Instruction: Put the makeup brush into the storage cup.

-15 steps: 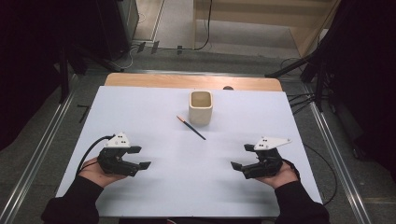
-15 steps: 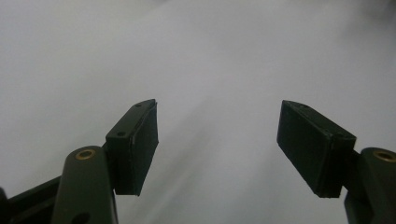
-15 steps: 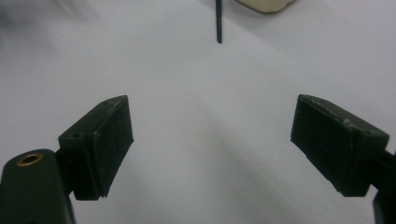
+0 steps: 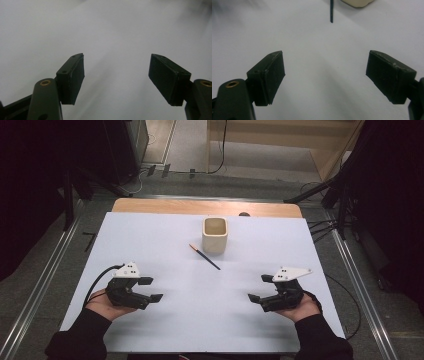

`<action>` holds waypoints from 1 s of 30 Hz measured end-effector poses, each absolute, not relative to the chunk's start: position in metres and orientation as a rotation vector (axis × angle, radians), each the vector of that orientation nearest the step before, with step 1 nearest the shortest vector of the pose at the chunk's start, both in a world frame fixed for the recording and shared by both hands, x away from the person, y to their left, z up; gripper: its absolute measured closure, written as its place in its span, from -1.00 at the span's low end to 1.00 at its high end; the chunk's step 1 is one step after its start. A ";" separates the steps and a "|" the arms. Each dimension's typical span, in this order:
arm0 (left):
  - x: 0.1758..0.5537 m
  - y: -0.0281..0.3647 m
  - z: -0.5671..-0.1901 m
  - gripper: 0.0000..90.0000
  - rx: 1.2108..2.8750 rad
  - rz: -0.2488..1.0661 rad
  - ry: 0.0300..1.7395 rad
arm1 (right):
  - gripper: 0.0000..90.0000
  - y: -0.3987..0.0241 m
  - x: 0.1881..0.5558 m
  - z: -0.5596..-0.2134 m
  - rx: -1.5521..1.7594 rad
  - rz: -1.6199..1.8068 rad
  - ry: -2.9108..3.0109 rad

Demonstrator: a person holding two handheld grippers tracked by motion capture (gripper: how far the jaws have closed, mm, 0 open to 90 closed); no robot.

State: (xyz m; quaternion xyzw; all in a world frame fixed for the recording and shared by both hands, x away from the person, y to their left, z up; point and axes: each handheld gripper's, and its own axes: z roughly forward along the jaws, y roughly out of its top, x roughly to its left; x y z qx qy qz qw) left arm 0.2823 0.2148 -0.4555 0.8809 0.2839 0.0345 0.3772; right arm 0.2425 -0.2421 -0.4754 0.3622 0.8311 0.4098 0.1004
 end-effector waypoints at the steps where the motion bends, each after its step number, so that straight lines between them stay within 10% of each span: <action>1: 0.282 0.215 -0.455 -0.35 2.251 0.086 0.728 | -0.63 -0.242 0.242 -0.475 1.070 1.211 2.456; 30: 0.282 0.215 -0.457 -0.35 2.269 0.082 0.733 | -0.62 -0.242 0.242 -0.478 1.062 1.171 2.502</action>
